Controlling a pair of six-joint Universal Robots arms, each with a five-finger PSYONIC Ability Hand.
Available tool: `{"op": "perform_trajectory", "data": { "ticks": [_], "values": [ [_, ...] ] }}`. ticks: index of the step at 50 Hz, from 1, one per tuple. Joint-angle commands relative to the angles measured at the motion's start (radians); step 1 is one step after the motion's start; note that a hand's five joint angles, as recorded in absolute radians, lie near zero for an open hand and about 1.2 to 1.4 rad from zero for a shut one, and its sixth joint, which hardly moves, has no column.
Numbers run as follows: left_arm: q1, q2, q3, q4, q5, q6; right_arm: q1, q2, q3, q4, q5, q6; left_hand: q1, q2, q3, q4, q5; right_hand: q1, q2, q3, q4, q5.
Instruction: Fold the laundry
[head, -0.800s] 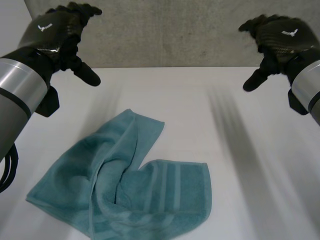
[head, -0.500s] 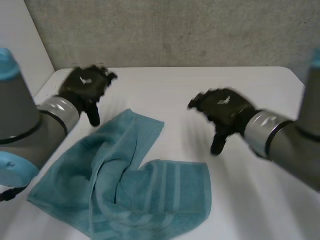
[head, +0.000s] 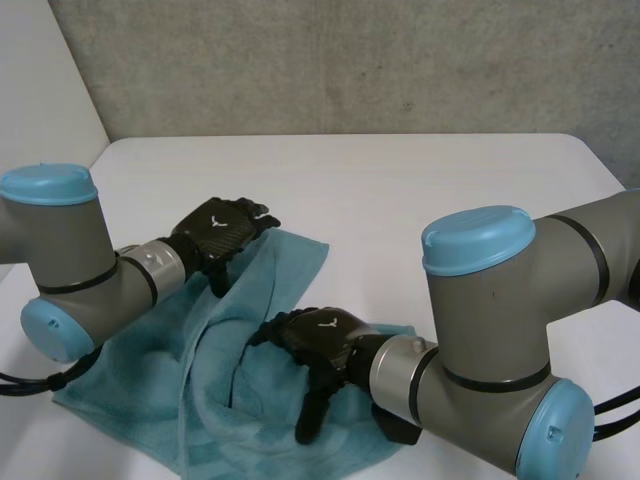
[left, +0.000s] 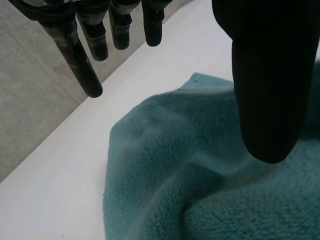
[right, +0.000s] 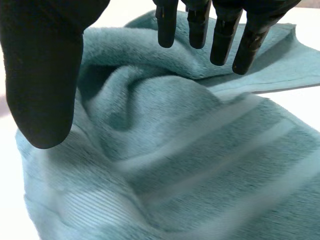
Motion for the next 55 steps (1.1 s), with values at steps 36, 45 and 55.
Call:
{"op": "perform_trajectory", "data": {
  "ticks": [36,45,55],
  "values": [
    [-0.063,0.241,0.042,0.395,-0.258,-0.144,-0.209,-0.266,-0.221,-0.207,0.314,-0.078,1.225,1.232,1.229,0.974,1.198,1.222,1.178,1.182,1.167,1.156],
    [-0.112,0.370,0.031,0.441,-0.401,-0.304,-0.324,-0.175,-0.497,-0.140,0.309,-0.096,1.225,1.232,1.229,0.974,1.198,1.222,1.178,1.182,1.167,1.156],
    [-0.271,0.358,-0.219,0.274,-0.413,-0.307,-0.353,0.042,-0.517,-0.034,0.254,-0.162,1.225,1.232,1.229,0.974,1.198,1.222,1.178,1.182,1.167,1.156]
  ]
}}
